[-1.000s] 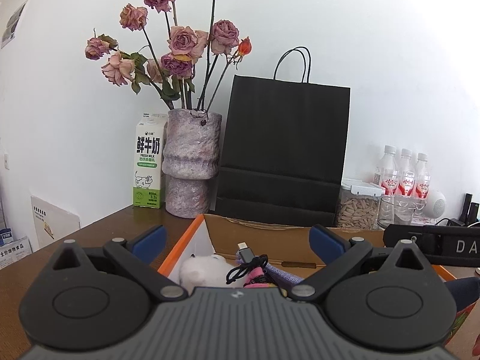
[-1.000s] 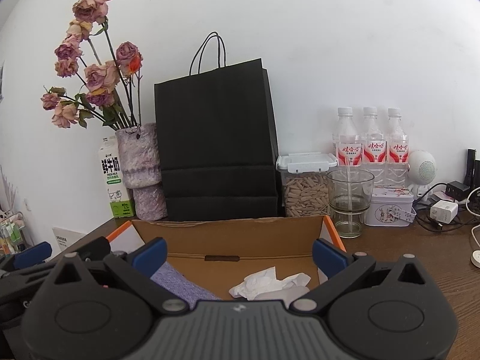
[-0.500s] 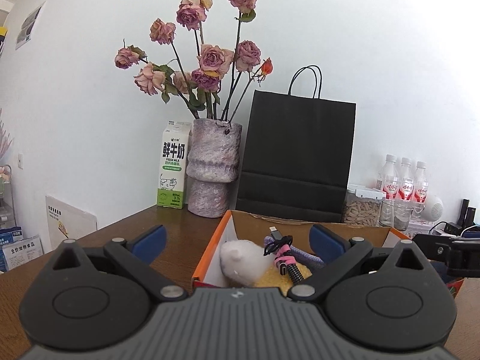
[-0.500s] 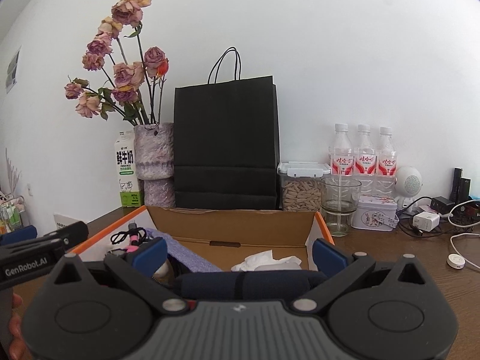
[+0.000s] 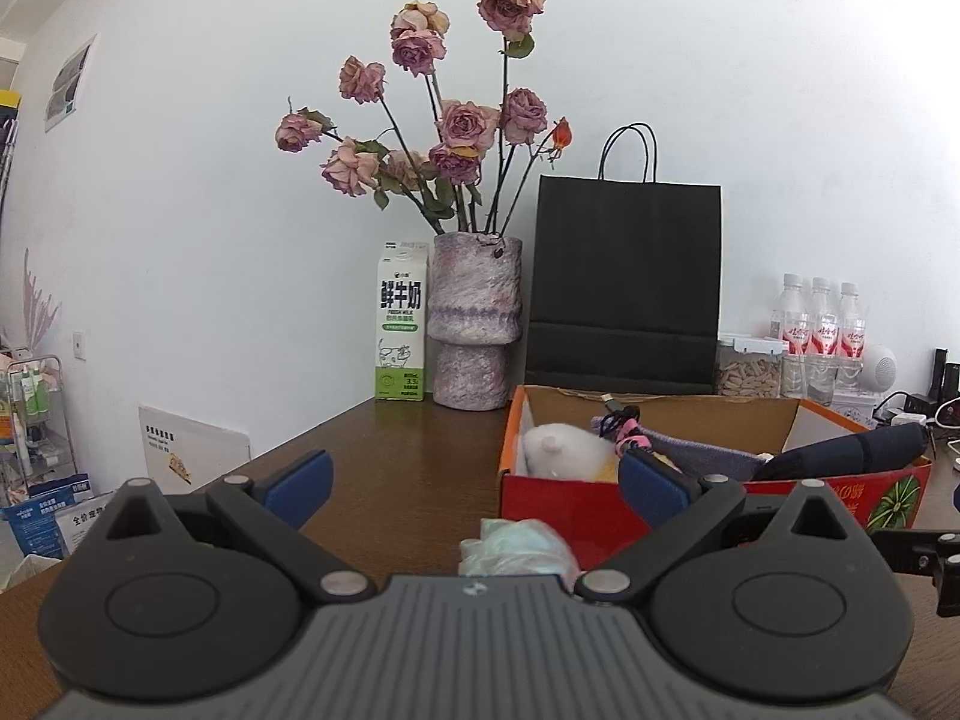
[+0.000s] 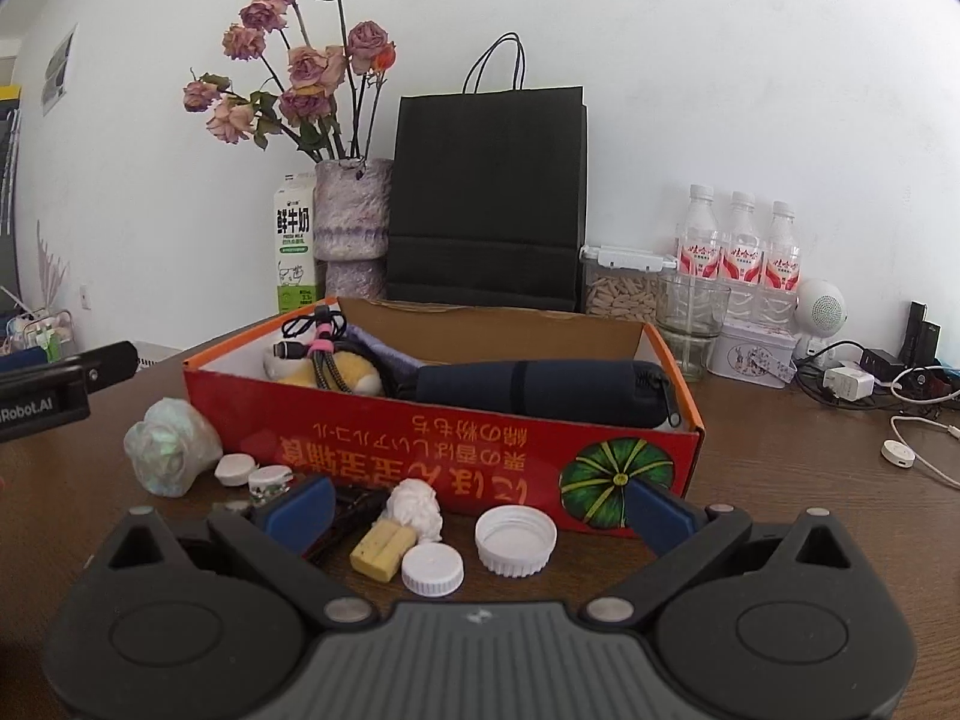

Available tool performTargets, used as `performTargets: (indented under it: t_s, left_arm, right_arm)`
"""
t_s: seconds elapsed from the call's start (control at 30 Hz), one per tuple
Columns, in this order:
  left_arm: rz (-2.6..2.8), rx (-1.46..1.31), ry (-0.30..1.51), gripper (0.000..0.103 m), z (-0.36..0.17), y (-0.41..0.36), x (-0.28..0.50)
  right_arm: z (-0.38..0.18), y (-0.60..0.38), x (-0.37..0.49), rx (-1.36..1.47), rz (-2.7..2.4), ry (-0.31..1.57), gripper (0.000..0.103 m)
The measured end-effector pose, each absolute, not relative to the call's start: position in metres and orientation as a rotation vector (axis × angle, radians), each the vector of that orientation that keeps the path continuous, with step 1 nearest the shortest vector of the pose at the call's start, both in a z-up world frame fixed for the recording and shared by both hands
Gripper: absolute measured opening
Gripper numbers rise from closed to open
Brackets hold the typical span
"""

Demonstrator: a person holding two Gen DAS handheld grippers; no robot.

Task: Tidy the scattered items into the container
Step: 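Withdraw both grippers from the box back over the table, then grasp the white bottle cap with the right gripper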

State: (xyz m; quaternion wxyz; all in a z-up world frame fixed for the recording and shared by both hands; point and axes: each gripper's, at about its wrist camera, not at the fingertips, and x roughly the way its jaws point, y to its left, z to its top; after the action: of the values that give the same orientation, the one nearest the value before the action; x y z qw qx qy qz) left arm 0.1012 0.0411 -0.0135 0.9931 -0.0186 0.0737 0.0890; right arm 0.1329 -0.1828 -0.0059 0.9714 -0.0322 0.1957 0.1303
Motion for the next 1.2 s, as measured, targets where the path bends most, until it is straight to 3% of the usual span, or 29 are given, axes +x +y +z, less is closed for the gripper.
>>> performTargets:
  t_s: [0.27, 0.83, 1.0, 1.2]
  left_arm:
    - [0.226, -0.065, 0.160, 0.103, -0.014, 0.062, 0.082]
    - [0.168, -0.066, 0.367, 0.103, -0.023, 0.072, 0.102]
    - [0.176, -0.068, 0.397, 0.103, -0.024, 0.073, 0.106]
    - [0.174, -0.075, 0.423, 0.103, -0.025, 0.074, 0.110]
  right_arm:
    - [-0.018, -0.189, 0.129, -0.050, 0.250, 0.480, 0.103]
    - [-0.028, -0.176, 0.142, -0.082, 0.207, 0.586, 0.102]
    - [-0.032, -0.172, 0.160, -0.070, 0.235, 0.640, 0.076]
    - [-0.034, -0.172, 0.171, -0.055, 0.249, 0.655, 0.059]
